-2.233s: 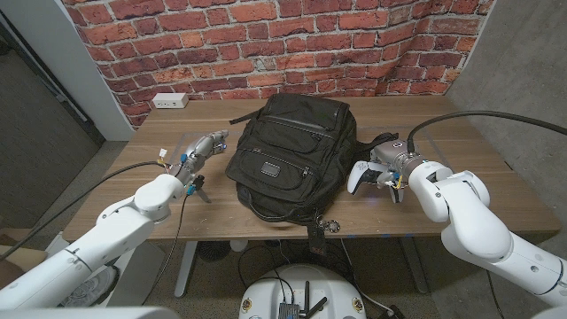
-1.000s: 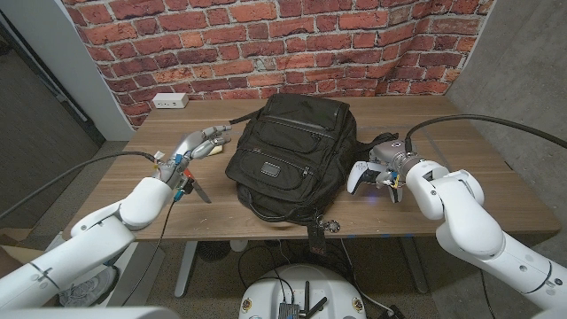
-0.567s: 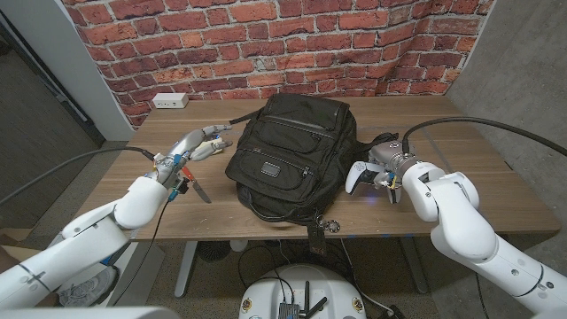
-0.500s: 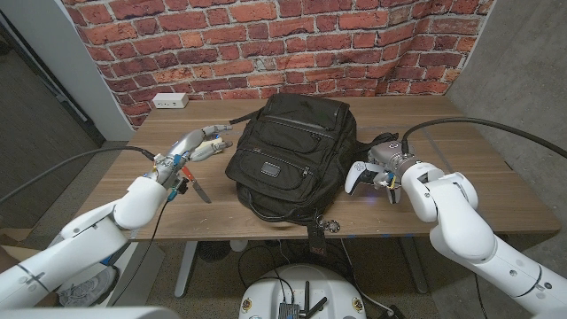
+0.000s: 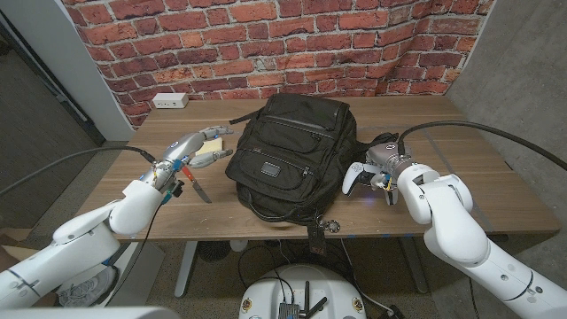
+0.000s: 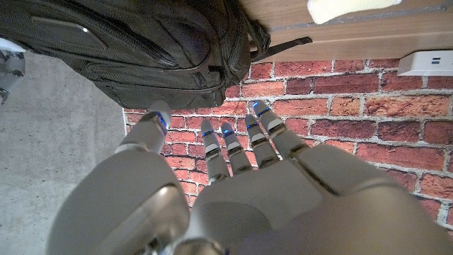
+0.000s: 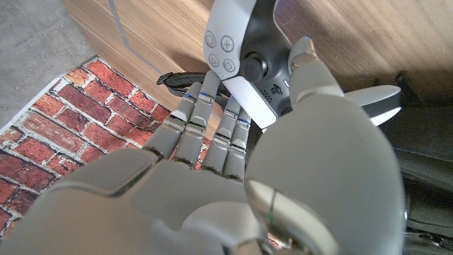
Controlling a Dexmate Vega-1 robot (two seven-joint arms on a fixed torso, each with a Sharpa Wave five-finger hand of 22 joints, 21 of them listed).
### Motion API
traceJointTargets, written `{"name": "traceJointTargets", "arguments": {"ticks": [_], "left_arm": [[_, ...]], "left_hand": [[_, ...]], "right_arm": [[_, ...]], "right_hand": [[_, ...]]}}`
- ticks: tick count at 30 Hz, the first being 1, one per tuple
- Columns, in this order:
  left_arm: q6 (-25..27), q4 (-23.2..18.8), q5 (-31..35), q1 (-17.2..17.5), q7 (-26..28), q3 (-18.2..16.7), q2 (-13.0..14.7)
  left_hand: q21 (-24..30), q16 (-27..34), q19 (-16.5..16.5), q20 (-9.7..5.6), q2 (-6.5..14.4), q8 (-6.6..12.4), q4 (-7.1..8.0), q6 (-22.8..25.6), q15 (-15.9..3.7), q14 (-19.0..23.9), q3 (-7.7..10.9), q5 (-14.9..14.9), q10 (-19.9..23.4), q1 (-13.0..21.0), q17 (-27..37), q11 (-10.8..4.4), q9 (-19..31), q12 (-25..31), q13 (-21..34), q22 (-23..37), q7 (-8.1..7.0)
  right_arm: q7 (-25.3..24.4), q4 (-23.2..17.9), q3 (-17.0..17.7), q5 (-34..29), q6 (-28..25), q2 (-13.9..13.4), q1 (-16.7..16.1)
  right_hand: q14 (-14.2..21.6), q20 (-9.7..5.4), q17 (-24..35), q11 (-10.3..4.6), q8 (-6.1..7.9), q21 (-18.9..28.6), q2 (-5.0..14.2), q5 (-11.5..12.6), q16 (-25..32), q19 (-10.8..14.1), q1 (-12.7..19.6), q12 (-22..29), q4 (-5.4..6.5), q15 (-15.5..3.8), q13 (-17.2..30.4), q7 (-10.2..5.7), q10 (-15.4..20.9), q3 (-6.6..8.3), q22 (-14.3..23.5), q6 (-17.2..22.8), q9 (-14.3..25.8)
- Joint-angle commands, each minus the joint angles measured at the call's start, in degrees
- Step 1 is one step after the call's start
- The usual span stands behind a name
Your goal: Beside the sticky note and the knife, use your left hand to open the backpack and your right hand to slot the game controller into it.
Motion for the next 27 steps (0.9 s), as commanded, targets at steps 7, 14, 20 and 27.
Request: {"name": "traceJointTargets", "arguments": {"ticks": [7,14,20,27], "left_arm": [[-0.7,0.0,19.6,-0.5,5.0,1.5,1.7],[-1.3,-0.1,23.2,-0.2,6.9,2.0,2.8],[-0.2,-0.9,25.9,1.4,8.2,1.2,3.3],[1.2,-2.5,29.2,4.5,8.8,-1.4,4.1]], "left_hand": [[0.0,-0.1,0.6,-7.34,-0.8,0.11,0.20,0.5,-9.62,-0.2,-0.96,0.1,0.4,2.4,0.1,-0.80,0.2,0.1,0.2,0.2,-0.66],[0.1,-0.1,1.1,-7.81,-1.3,0.24,0.29,0.9,-9.81,-0.2,-1.52,0.1,1.0,3.5,0.1,-1.44,0.3,0.2,0.2,0.2,-0.97],[0.3,0.1,2.1,-8.17,-1.6,0.78,0.49,2.6,-9.95,0.6,-2.50,0.2,2.8,5.5,0.2,-2.08,0.3,0.5,0.1,0.2,-1.40],[0.3,0.1,2.4,-8.25,-1.8,0.82,0.53,3.0,-10.02,0.9,-3.09,0.2,3.1,6.4,0.2,-2.20,0.3,0.4,0.1,0.2,-1.64]], "right_arm": [[1.1,0.0,1.7,-2.1,3.0,1.8,-1.3],[1.0,-0.1,2.7,-3.1,2.7,2.3,-2.7],[0.2,0.1,2.9,-4.1,2.3,3.4,-3.9],[-0.1,0.0,3.4,-5.0,2.3,4.2,-4.9]], "right_hand": [[5.1,-7.81,2.9,-5.50,0.36,0.1,6.55,0.5,0.1,0.7,7.0,-0.2,0.04,-14.14,0.3,-3.20,6.2,-0.16,0.3,3.6,0.1],[5.2,-7.88,3.0,-5.52,0.46,0.1,6.58,0.5,0.0,0.8,7.3,-0.2,-0.01,-14.15,0.4,-3.36,6.4,-0.21,0.3,3.9,0.1],[5.4,-7.94,3.1,-5.49,0.50,0.1,6.60,0.5,0.0,0.9,7.2,-0.3,0.16,-14.00,0.4,-3.36,6.6,-0.36,0.3,4.1,0.1],[5.5,-7.96,3.1,-5.51,0.51,0.2,6.63,0.5,-0.2,1.0,7.2,-0.3,0.30,-13.98,0.5,-3.33,6.8,-0.49,0.3,4.1,0.1]]}}
